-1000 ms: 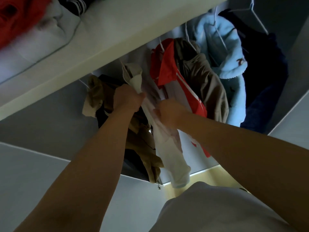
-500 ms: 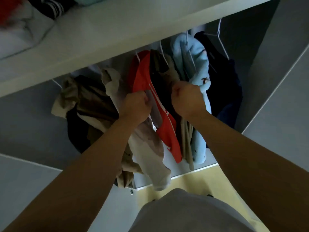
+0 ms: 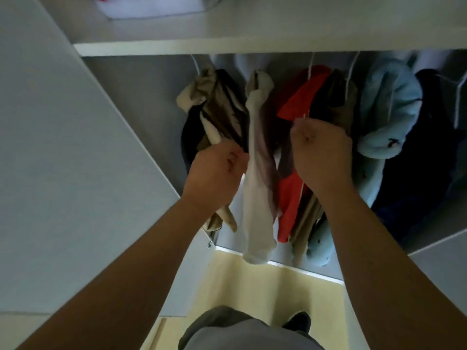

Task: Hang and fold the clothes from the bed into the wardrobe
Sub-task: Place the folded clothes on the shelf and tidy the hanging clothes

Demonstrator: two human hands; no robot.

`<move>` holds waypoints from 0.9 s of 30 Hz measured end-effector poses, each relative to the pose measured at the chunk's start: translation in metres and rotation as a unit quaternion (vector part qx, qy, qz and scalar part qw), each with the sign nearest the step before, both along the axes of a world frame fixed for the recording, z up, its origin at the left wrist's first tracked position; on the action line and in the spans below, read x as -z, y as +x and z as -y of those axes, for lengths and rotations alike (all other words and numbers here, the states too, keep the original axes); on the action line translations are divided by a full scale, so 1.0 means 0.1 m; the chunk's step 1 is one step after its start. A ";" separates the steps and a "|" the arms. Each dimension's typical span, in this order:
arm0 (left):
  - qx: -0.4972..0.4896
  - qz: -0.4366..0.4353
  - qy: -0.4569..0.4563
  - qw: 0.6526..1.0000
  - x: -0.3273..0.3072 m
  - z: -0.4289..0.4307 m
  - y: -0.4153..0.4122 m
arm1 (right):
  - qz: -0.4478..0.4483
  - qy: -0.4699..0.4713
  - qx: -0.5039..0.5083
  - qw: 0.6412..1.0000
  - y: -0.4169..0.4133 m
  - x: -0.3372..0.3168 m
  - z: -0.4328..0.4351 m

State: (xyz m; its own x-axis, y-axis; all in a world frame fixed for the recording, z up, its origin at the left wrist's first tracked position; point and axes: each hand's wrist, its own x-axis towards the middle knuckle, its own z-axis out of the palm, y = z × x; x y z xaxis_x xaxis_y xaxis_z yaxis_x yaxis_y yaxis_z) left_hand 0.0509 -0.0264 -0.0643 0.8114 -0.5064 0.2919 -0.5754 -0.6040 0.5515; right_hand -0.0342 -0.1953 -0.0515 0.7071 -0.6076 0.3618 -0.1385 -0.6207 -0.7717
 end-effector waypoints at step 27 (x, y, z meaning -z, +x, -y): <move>-0.170 0.265 -0.184 0.931 -0.78 -3.60 -1.19 | -0.047 -0.131 -0.119 0.983 -0.86 -0.99 -3.72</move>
